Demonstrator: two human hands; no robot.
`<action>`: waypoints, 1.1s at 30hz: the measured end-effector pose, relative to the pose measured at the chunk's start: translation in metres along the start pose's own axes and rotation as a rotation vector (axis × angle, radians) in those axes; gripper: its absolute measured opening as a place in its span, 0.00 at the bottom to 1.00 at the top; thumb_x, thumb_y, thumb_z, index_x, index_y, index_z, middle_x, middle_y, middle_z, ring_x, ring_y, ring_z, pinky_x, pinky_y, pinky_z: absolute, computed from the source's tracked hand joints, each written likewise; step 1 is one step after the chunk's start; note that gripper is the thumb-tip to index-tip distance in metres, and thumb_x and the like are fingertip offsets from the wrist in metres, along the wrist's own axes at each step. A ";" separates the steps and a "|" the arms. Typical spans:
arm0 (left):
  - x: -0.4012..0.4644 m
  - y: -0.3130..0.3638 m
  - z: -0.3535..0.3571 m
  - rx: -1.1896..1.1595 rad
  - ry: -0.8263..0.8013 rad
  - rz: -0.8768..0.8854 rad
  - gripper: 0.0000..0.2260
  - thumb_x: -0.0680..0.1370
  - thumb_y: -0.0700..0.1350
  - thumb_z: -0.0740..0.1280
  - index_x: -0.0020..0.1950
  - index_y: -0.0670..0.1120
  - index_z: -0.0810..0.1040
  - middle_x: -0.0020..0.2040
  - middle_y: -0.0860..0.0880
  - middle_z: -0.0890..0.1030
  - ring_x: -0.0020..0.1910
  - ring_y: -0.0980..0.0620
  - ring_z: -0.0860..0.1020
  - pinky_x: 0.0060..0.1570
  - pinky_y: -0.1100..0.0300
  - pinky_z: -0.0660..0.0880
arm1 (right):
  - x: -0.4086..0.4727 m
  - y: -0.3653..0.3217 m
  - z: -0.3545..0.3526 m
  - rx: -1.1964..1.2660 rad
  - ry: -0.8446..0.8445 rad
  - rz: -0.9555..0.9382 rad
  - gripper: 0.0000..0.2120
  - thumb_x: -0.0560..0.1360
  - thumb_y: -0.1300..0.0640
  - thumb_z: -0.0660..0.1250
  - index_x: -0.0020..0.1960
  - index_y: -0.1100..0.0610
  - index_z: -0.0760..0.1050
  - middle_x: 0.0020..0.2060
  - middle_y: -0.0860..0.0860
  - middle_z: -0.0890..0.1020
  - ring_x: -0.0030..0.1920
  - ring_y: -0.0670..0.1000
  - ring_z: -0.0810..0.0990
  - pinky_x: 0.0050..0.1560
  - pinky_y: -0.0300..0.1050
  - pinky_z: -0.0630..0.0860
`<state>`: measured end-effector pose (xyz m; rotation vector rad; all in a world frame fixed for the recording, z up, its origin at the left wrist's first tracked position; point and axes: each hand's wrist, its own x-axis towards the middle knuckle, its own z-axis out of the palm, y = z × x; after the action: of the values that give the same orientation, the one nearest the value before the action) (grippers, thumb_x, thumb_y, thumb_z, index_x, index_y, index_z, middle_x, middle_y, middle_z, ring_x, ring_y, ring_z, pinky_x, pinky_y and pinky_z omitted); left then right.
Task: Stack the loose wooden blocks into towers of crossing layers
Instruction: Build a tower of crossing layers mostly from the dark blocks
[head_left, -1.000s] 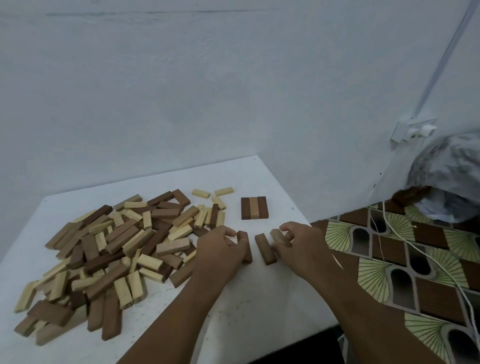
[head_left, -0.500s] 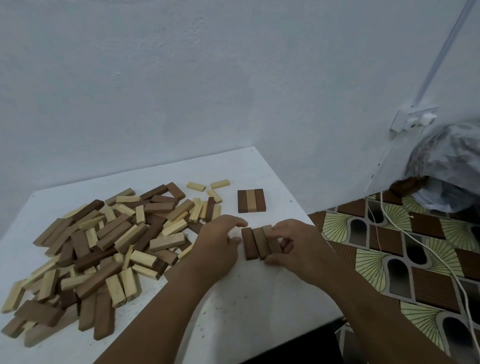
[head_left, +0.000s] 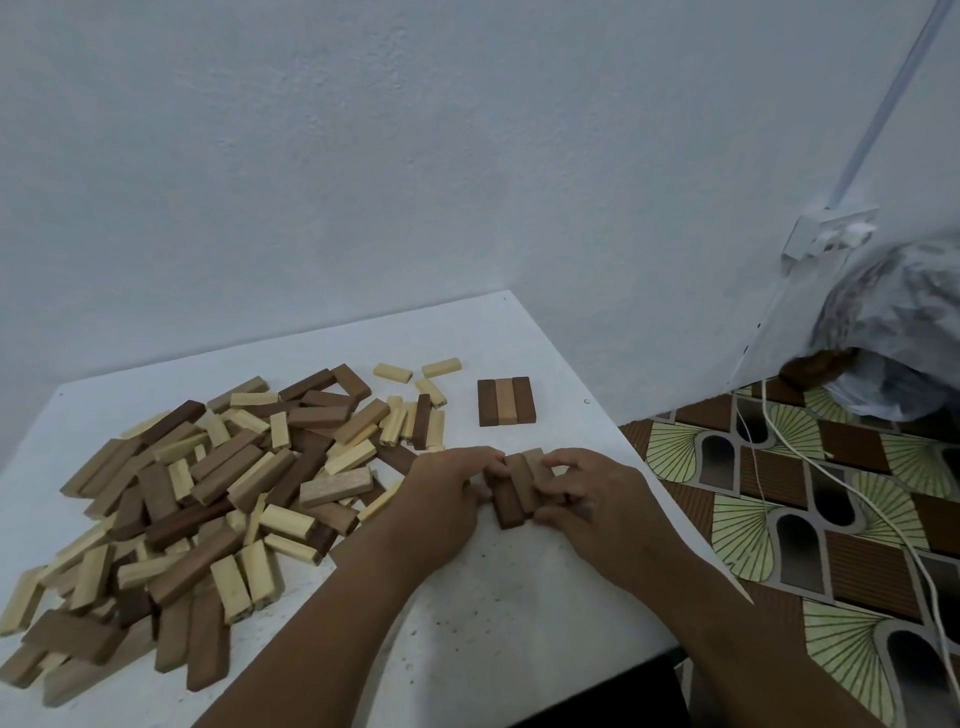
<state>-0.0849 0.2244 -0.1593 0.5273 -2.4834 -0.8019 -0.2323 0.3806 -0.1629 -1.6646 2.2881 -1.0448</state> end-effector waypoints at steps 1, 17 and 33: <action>0.001 0.002 -0.002 0.000 -0.022 -0.009 0.18 0.69 0.26 0.64 0.49 0.43 0.85 0.55 0.53 0.83 0.53 0.66 0.75 0.55 0.79 0.67 | 0.000 0.001 0.000 -0.001 -0.006 -0.001 0.12 0.68 0.54 0.76 0.50 0.55 0.85 0.55 0.49 0.83 0.53 0.40 0.75 0.55 0.18 0.63; 0.010 0.017 -0.015 0.070 -0.181 -0.139 0.13 0.73 0.31 0.68 0.50 0.47 0.84 0.39 0.52 0.81 0.38 0.56 0.79 0.42 0.58 0.78 | -0.003 -0.025 0.011 -0.139 0.033 0.109 0.29 0.64 0.36 0.75 0.53 0.57 0.83 0.61 0.49 0.80 0.61 0.49 0.74 0.56 0.36 0.64; -0.004 0.015 -0.034 0.138 -0.376 0.057 0.05 0.68 0.51 0.72 0.41 0.58 0.79 0.66 0.60 0.73 0.57 0.52 0.64 0.57 0.53 0.67 | 0.004 -0.009 -0.013 0.166 -0.117 -0.093 0.29 0.61 0.56 0.78 0.57 0.49 0.68 0.63 0.40 0.72 0.59 0.46 0.74 0.56 0.45 0.76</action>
<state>-0.0667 0.2226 -0.1274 0.3774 -2.9012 -0.7690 -0.2330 0.3820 -0.1470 -1.7296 2.0114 -1.0913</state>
